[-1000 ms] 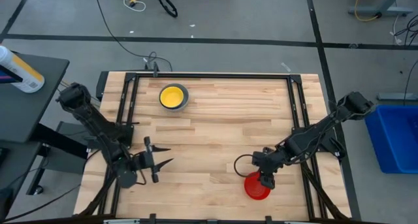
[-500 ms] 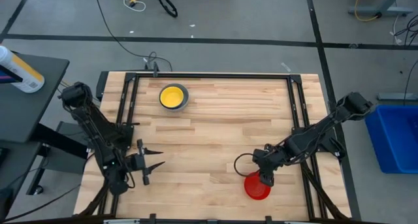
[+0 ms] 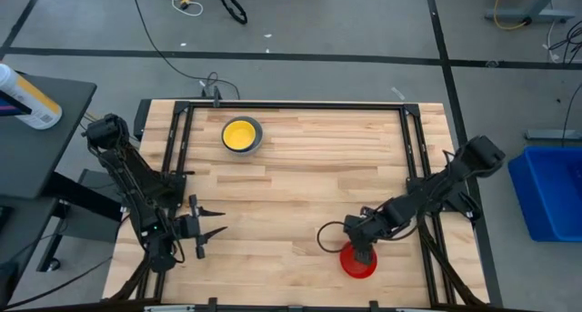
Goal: Nest bowls inside each other
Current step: Stack the red bowl on the yellow bowl
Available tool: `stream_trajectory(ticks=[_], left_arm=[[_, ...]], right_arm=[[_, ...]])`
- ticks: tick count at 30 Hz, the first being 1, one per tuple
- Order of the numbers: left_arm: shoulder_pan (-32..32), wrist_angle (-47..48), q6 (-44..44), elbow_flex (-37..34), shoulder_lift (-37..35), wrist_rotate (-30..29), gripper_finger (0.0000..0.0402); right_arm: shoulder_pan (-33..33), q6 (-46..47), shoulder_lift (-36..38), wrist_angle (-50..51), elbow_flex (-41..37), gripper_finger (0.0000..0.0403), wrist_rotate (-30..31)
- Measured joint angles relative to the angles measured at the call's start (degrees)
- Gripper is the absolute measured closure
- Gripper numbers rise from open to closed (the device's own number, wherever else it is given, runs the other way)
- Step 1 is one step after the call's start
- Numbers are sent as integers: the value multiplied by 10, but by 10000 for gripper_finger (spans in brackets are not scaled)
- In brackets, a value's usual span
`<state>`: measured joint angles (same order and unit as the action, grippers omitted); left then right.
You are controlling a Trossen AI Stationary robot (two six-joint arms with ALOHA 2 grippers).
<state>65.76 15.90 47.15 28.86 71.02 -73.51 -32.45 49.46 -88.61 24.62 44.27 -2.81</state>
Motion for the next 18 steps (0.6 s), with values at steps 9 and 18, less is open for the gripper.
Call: stream_trajectory(ticks=[9,18], left_arm=[[0,37,30,0,0,2,211],[0,53,42,0,0,1,211]], right_arm=[[-1,1,-46,-84,0,395,-33],[61,-192,-50,-285,0,399,79]])
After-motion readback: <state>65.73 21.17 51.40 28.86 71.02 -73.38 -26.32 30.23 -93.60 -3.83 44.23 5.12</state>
